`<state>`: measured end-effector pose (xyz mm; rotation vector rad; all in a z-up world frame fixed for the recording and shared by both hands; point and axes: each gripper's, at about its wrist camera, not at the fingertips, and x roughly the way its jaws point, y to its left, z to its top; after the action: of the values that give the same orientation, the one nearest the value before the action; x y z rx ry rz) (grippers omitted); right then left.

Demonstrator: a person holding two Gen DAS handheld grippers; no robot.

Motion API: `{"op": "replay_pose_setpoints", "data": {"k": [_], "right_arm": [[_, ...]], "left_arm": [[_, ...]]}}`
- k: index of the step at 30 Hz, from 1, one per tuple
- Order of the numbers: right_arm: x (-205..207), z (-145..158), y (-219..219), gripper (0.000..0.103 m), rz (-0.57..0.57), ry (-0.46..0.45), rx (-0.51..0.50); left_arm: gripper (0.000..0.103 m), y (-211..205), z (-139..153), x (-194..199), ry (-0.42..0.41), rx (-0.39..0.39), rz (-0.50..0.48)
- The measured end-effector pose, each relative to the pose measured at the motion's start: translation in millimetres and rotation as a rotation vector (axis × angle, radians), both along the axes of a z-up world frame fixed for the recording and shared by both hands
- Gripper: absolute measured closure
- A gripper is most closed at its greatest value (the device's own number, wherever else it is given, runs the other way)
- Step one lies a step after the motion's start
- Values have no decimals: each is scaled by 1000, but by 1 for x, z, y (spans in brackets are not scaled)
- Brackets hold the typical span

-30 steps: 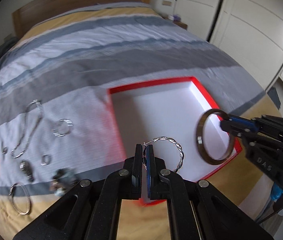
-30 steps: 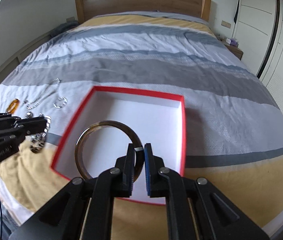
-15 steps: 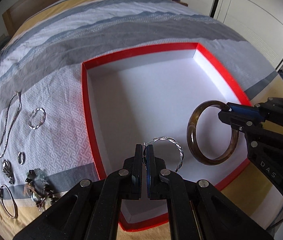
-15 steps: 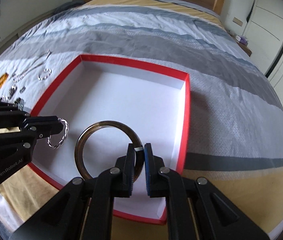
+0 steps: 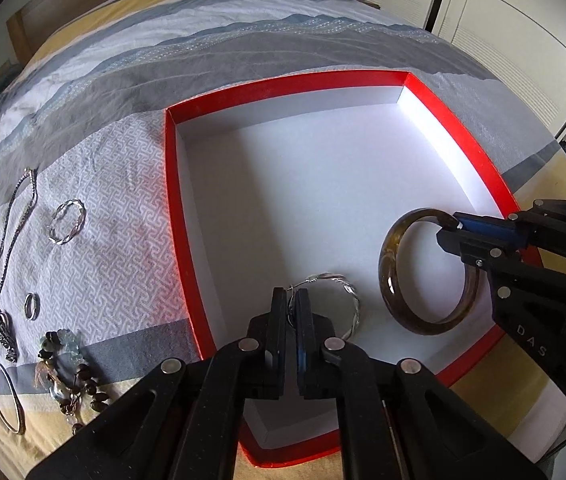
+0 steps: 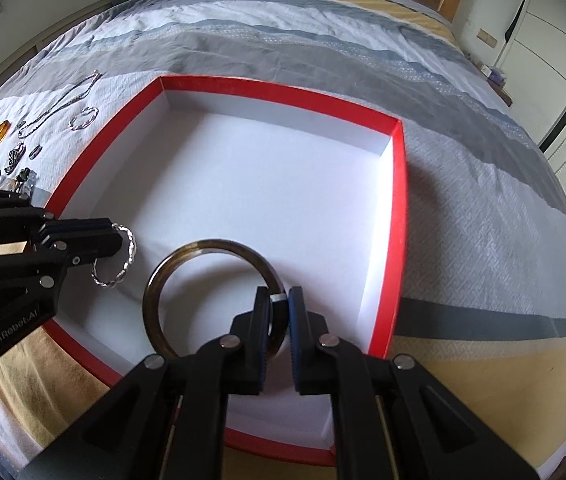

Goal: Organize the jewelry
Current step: 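Carry both bracelets into the red box and open both grippers, then withdraw both grippers from the box back toward the remaining jewelry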

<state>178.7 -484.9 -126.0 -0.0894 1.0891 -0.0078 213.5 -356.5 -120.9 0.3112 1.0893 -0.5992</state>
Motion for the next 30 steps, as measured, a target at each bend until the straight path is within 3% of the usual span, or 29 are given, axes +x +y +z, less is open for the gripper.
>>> {"op": "replay_pose_setpoints", "data": {"k": [10, 11, 13, 16, 30], "right_arm": [[-6, 5, -3, 92, -33, -8, 27], [-8, 8, -4, 90, -37, -13, 27], [-11, 13, -5, 76, -48, -25, 27], [-20, 25, -7, 72, -67, -49, 26], [-80, 94, -8, 68, -170, -180, 117]], "left_arm": [[96, 6, 5, -13, 1, -10, 4], [93, 5, 7, -14, 5, -15, 1], [84, 5, 11, -18, 12, -30, -7], [68, 9, 22, -25, -11, -36, -8], [67, 57, 112, -79, -165, -108, -10]]}}
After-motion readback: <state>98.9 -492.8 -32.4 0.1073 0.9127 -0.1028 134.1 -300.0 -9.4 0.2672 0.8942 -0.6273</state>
